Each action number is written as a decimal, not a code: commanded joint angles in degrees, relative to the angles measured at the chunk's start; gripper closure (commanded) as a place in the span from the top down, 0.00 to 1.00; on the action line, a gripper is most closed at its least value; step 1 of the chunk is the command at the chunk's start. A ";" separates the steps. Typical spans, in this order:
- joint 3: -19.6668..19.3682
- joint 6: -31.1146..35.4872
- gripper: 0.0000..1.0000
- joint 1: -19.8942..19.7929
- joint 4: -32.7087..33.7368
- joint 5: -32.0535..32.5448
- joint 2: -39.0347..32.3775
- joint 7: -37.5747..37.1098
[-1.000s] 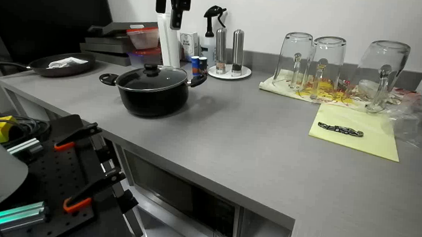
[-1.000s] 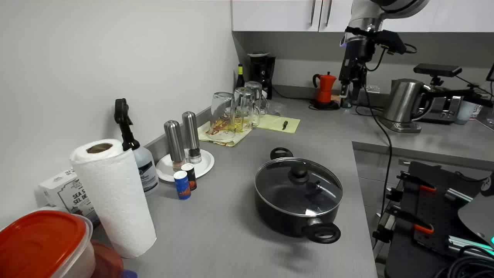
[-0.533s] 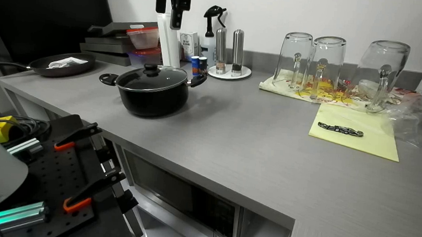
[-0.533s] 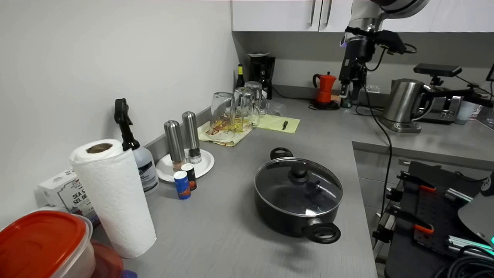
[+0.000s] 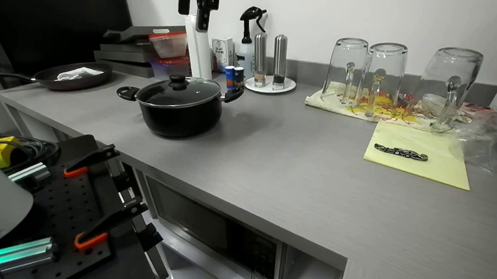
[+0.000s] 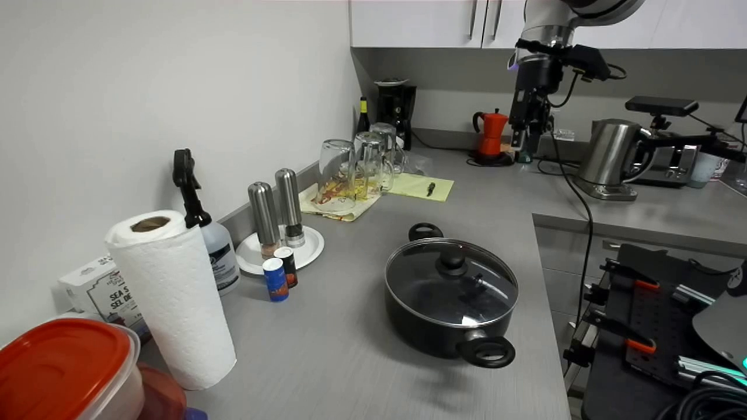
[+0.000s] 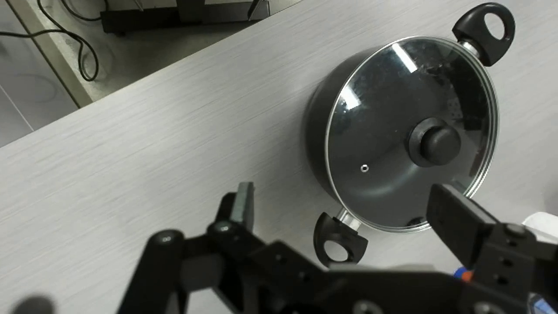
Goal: Put the glass lid on the right side of the counter.
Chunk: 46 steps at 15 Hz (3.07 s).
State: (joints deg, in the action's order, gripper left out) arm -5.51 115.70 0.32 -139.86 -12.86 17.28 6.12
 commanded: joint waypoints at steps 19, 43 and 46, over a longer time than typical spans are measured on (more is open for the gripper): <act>16.74 17.51 1.00 9.37 0.17 10.45 -14.54 -13.57; 15.28 26.30 0.43 15.79 7.93 28.24 -30.32 -32.80; 15.03 26.26 0.26 15.96 8.11 28.05 -30.18 -32.98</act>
State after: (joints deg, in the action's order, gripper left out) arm 10.71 140.98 15.26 -132.54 14.56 -12.02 -25.48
